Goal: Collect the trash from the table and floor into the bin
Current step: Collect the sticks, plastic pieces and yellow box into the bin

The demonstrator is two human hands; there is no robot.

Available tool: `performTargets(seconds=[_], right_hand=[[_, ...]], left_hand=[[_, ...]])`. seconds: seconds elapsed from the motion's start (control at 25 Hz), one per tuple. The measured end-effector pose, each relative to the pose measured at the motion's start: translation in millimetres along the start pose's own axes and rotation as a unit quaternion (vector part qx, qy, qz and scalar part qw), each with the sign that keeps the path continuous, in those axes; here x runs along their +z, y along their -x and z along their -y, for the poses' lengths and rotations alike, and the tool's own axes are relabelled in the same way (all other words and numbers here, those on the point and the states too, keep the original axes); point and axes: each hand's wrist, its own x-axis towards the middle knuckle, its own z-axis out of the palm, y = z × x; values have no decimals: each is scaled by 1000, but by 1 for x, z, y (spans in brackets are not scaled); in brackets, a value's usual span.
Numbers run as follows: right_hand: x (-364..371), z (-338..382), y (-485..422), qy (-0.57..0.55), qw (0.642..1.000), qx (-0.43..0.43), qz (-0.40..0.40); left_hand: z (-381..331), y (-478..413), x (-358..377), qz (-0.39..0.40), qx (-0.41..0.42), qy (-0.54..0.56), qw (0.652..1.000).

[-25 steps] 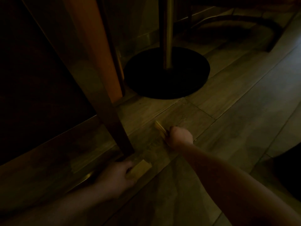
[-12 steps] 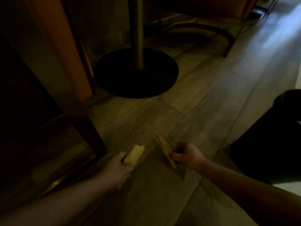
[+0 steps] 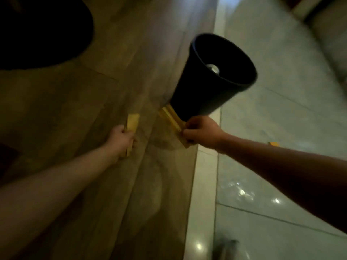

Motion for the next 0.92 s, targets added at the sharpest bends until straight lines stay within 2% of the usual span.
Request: performTargets(seconds=[0.2, 0.48, 0.64, 0.76, 0.88, 0.92], right_hand=[[-38, -63, 32, 1, 1000, 7, -28], [-71, -164, 50, -141, 989, -43, 12], [-104, -202, 57, -316, 943, -106, 12], [-121, -237, 61, -462, 883, -82, -18], [-137, -252, 77, -485, 868, -105, -11], [-143, -259, 83, -478, 870, -122, -14]], left_hand=[[-10, 21, 36, 79, 20, -26, 996], [-44, 69, 127, 70, 47, -57, 995], [-82, 103, 223, 50, 63, -55, 995], [-118, 108, 296, 43, 69, -60, 995], [-151, 125, 354, 20, 77, -102, 992], [-156, 131, 371, 37, 78, -103, 991]])
